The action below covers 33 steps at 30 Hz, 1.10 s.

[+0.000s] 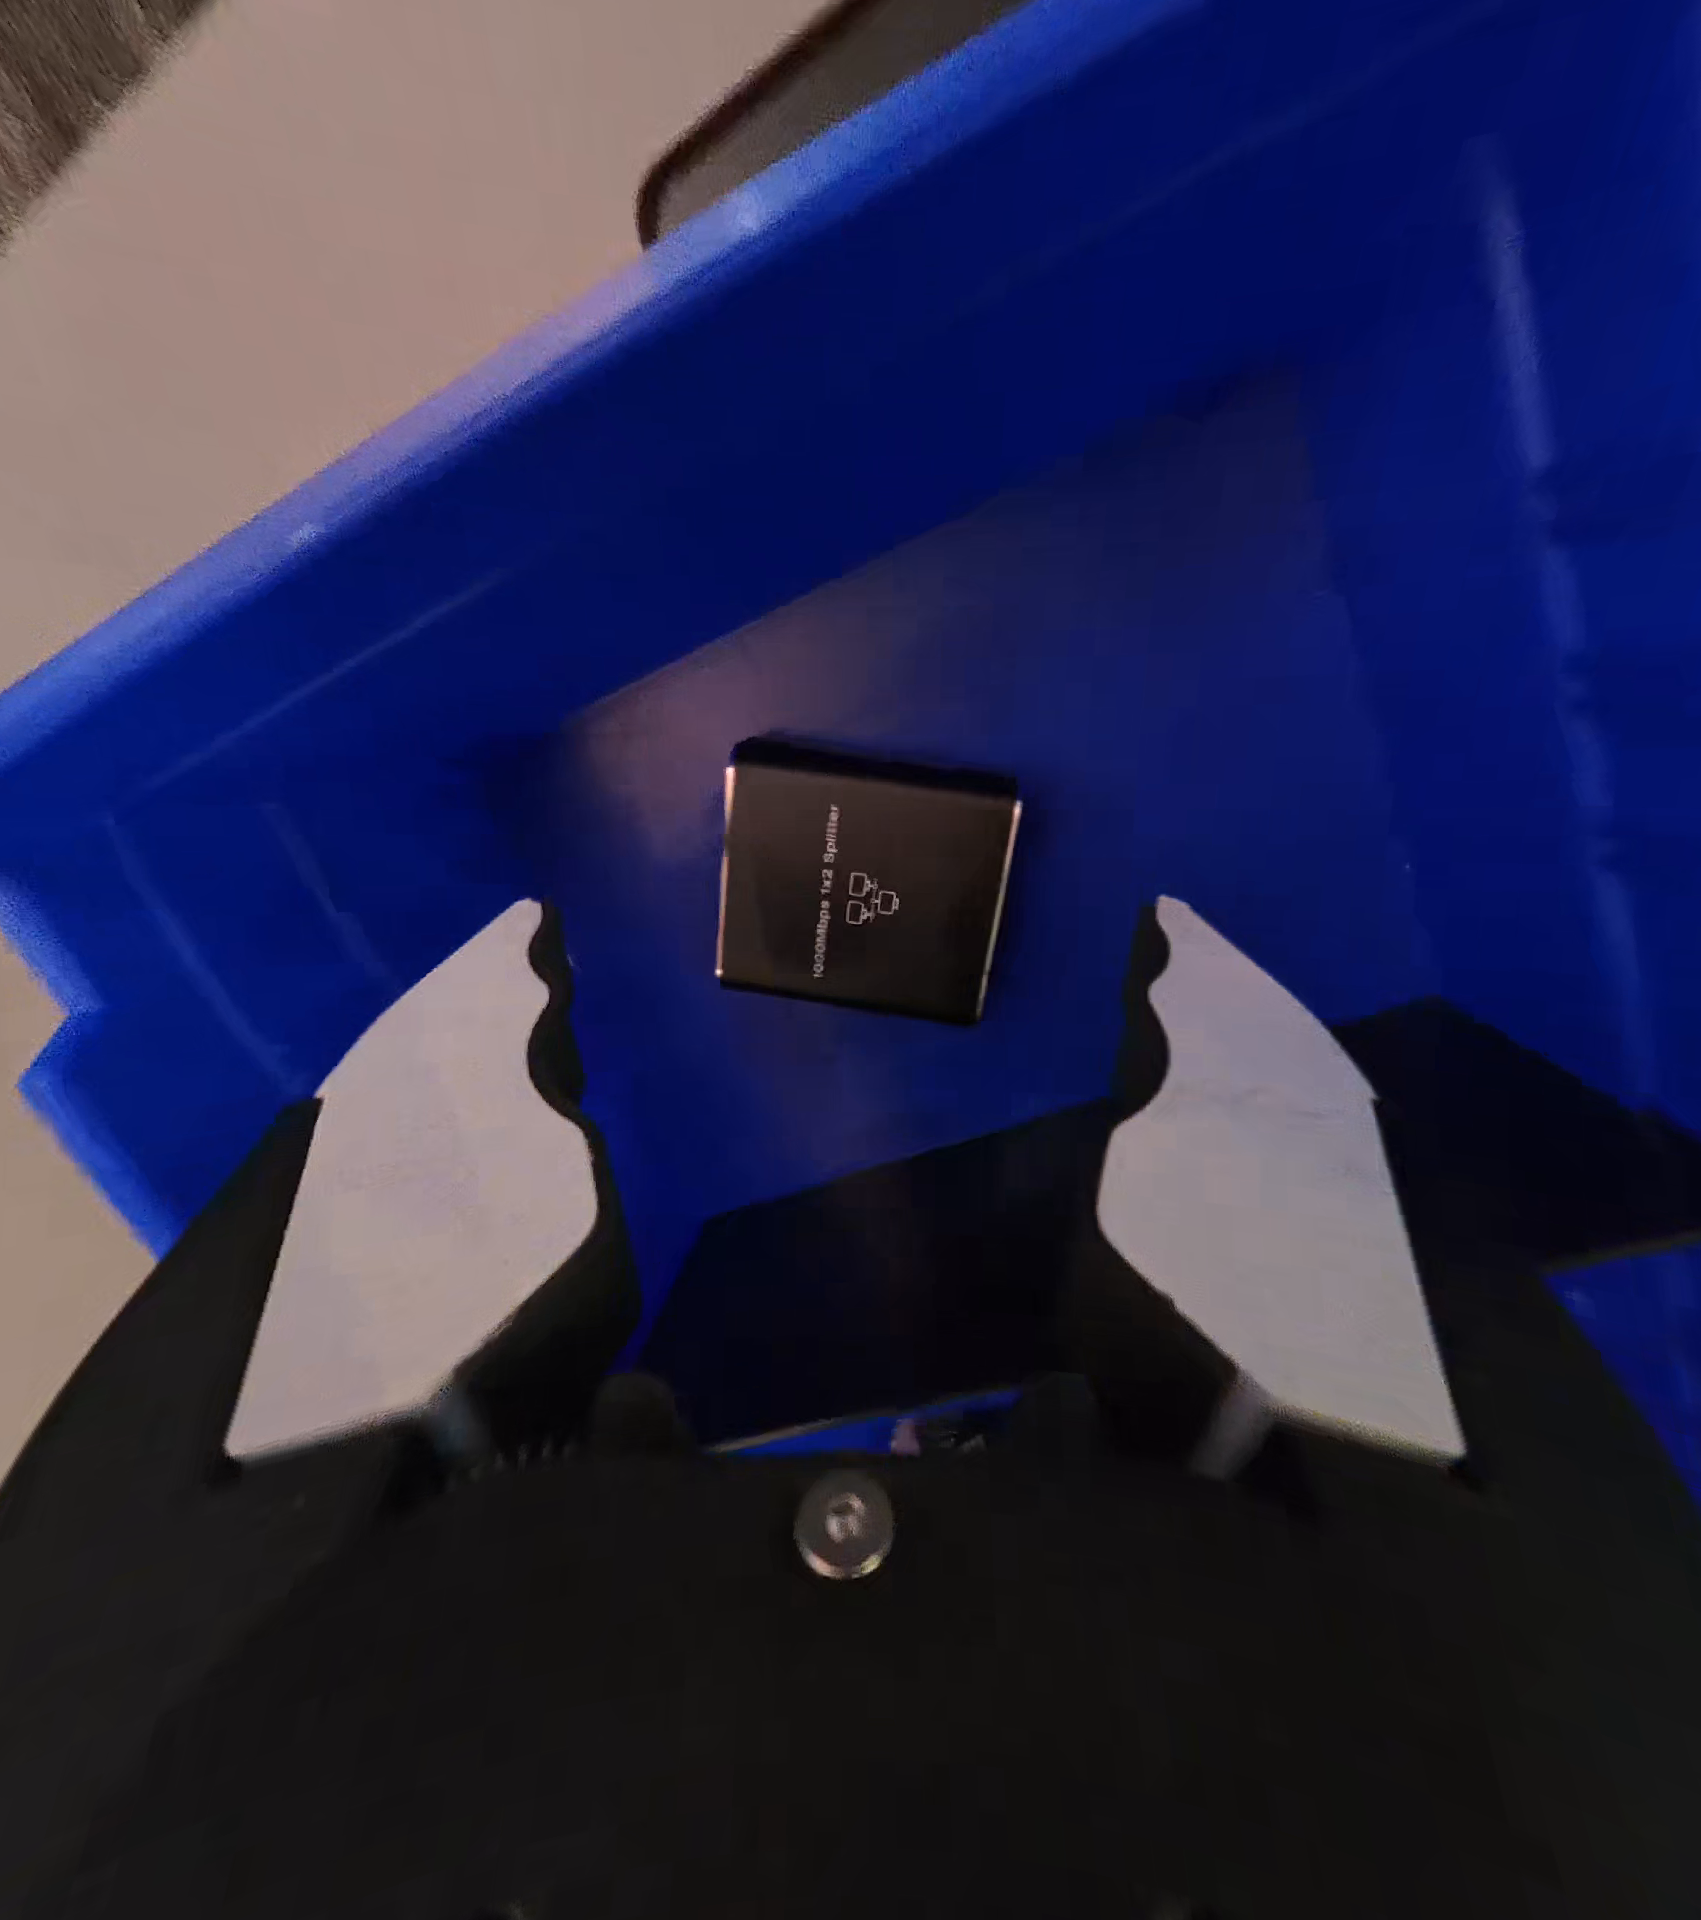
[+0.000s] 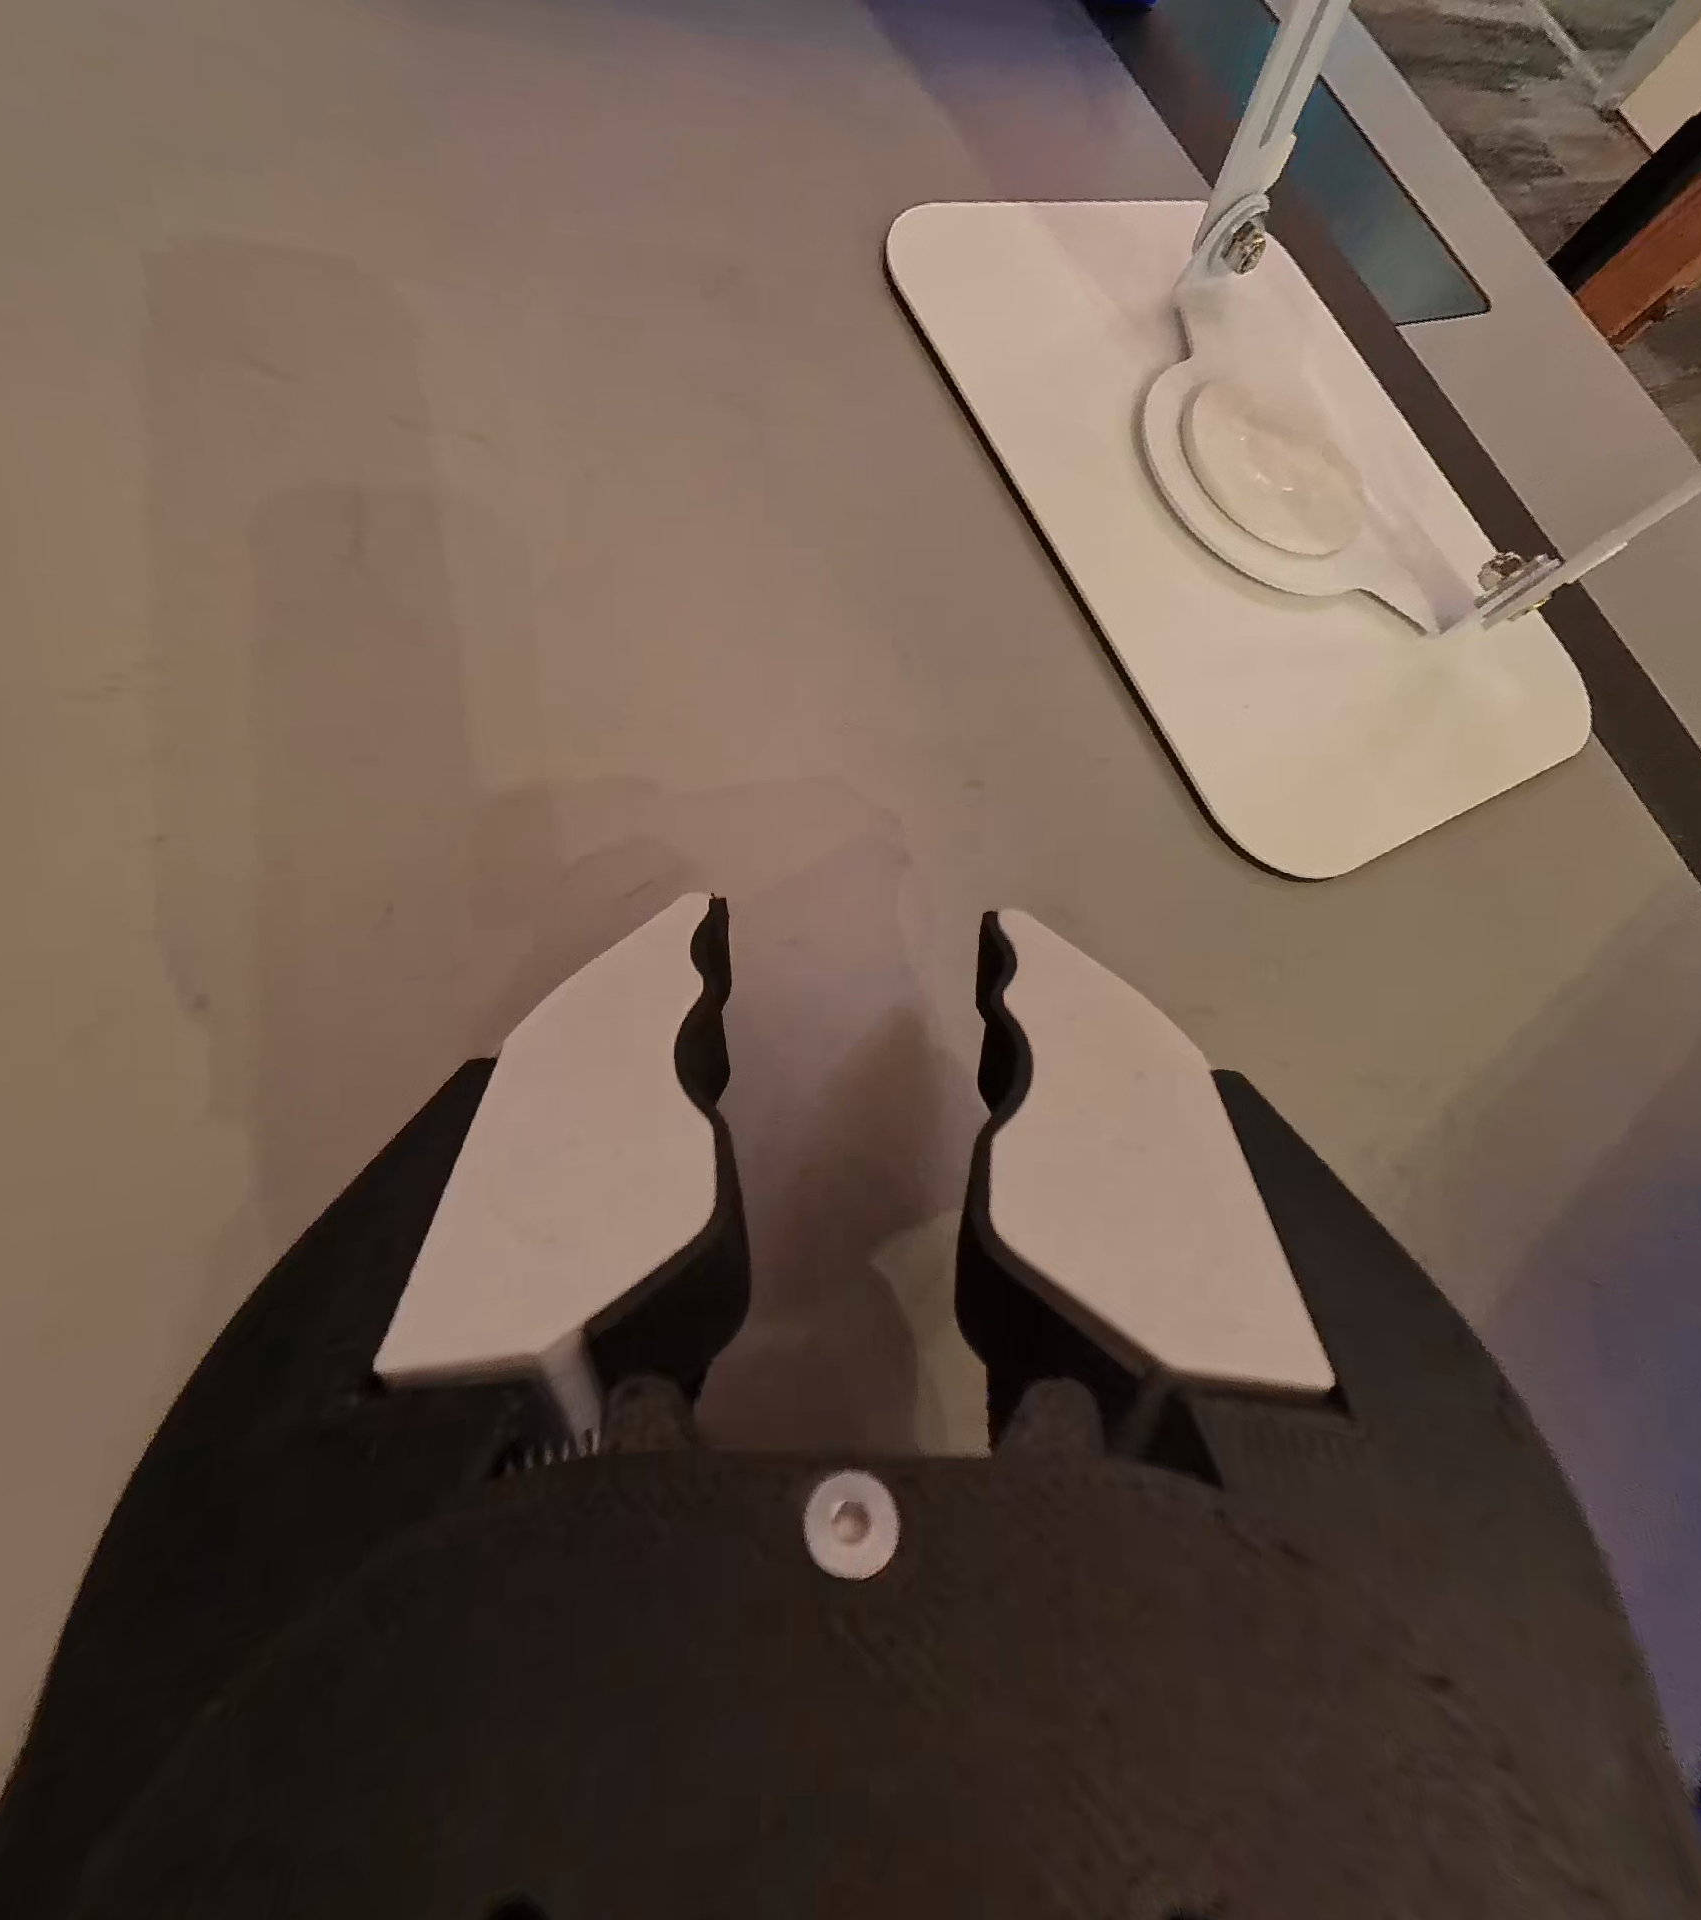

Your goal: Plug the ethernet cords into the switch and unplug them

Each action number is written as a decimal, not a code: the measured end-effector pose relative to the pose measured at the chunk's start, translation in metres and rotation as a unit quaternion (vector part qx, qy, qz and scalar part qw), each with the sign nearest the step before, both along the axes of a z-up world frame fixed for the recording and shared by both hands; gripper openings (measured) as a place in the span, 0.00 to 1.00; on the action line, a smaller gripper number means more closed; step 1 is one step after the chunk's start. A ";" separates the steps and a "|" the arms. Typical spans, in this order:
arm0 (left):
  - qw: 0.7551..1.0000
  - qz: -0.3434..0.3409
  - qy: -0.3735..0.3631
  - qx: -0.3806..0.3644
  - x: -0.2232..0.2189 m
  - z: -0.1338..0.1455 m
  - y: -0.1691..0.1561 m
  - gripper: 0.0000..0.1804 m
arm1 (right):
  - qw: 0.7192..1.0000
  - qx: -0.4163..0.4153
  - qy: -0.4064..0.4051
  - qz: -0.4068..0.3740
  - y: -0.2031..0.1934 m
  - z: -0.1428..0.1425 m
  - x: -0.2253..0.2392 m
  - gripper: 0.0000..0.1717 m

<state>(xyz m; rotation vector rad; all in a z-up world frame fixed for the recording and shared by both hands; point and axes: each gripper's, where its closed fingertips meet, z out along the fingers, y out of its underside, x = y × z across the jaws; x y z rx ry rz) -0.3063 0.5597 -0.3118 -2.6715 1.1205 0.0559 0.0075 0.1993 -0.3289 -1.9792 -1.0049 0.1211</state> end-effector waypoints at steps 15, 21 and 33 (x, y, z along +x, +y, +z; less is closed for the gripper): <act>1.000 -0.005 0.017 -0.021 -0.006 -0.019 0.011 0.37 | 1.000 -0.009 0.002 0.009 -0.002 -0.001 -0.002 0.25; 0.990 -0.027 -0.136 0.035 0.010 0.064 -0.035 0.36 | 1.000 0.002 0.020 0.010 -0.001 0.005 -0.001 0.27; 0.935 -0.190 -0.090 0.287 0.059 0.150 -0.244 0.36 | 0.953 0.003 0.285 0.099 -0.021 0.122 -0.075 0.29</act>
